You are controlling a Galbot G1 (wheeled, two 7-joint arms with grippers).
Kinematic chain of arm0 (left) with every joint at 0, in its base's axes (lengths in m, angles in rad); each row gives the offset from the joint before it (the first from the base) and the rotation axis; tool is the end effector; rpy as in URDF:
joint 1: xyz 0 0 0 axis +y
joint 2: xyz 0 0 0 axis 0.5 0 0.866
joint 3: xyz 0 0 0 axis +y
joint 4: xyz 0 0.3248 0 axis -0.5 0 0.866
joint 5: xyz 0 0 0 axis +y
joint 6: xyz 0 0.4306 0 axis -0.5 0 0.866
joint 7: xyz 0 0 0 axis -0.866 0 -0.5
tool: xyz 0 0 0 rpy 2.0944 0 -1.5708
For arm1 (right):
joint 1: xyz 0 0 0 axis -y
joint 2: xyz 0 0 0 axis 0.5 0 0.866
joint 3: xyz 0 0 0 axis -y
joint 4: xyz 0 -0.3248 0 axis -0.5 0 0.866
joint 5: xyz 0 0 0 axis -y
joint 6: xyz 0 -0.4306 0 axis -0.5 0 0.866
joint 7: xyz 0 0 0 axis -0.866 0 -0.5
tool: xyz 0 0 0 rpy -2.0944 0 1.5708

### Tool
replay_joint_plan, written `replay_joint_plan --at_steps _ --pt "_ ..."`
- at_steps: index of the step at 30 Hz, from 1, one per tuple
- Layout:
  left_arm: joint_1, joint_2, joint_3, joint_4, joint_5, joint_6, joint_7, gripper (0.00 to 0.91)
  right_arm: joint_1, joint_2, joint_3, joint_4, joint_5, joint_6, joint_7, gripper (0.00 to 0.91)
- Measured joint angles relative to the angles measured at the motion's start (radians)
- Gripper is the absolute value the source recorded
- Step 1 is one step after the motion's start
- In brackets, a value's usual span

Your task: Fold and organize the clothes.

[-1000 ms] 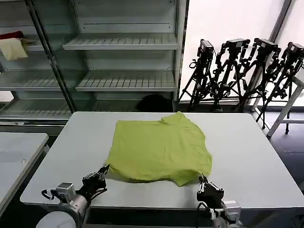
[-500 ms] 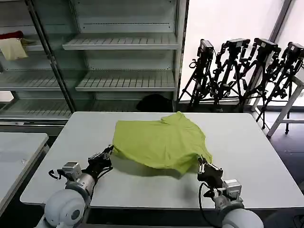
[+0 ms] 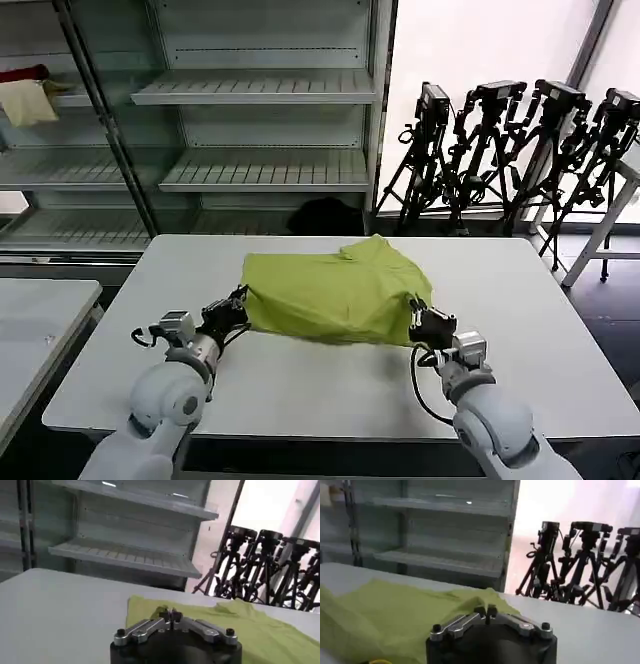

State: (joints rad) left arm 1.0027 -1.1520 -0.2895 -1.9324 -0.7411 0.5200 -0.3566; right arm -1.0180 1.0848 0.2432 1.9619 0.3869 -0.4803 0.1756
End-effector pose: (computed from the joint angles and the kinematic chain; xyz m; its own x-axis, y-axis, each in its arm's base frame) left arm 0.4001 -0.0152 -0.1779 -0.9405 0.1518 0.3041 0.0943 0.9762 -0.1955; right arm 0.3880 0.0224 -0.1823 -0.9580 -0.1964 0.2089 -0.2279 0.9638 -0.1387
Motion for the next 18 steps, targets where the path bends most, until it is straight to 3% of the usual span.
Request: replay_joint_plan --at_steps 9,18 --pt "-0.027 -0.014 0.01 0.068 0.026 0.001 0.002 0.02 0.085 0.017 -0.051 -0.105 -0.04 0.023 -0.051 0.0" --pt "-0.044 -0.033 0.025 0.108 0.047 0.007 0.009 0.02 0.111 0.027 -0.071 -0.163 -0.07 0.035 -0.066 0.0"
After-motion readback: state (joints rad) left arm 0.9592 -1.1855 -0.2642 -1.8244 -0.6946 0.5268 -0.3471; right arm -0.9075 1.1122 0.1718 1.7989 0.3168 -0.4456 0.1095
